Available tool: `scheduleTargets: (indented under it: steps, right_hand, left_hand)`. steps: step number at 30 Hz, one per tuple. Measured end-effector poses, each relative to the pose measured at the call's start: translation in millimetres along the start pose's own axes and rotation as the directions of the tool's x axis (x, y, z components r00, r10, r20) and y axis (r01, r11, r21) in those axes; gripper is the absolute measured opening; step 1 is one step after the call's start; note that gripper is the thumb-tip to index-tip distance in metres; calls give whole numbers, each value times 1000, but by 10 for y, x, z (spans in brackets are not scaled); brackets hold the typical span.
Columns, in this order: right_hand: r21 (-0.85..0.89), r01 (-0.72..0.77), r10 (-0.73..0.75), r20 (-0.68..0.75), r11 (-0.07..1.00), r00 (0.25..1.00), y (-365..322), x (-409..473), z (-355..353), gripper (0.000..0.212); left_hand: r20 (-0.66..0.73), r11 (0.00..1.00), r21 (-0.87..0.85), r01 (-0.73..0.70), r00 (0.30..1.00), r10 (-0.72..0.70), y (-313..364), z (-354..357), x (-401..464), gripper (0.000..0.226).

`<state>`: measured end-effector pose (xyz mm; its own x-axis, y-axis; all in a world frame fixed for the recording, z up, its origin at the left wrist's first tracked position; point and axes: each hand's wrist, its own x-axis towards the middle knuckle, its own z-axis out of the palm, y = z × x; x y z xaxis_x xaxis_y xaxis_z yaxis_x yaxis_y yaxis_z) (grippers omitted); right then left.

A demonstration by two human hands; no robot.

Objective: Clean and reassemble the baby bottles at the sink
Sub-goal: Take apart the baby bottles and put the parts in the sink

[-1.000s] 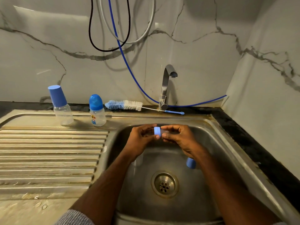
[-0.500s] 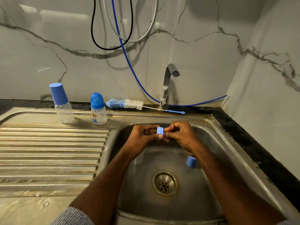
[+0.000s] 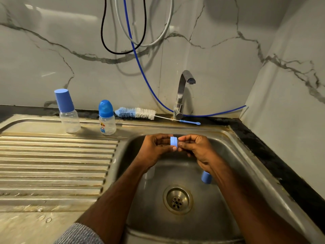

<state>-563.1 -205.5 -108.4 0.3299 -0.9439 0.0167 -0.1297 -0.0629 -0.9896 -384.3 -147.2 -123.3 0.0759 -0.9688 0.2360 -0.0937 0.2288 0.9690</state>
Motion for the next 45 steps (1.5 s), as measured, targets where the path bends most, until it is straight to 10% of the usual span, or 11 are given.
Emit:
scheduleTargets:
  steps: [19,27,32,45]
  right_hand:
    - [119,-122,106,133,985,985,34,-28,-31,18]
    - [-58,-29,24,-86,998,996,283,144,-209,39]
    - [-801,-93,24,-98,591,995,727,123,-403,55]
    - [-960,-6,135,33,280,990,962,58,-258,42]
  left_hand:
    - [-102,998,-8,64,993,-65,-106,64,39,44]
    - [-158,981,-3,192,969,-190,-292,42,75,35]
    - [-200,957,80,280,945,-260,-393,52,69,34]
    - [-100,948,205,243,969,-227,-461,100,65,23]
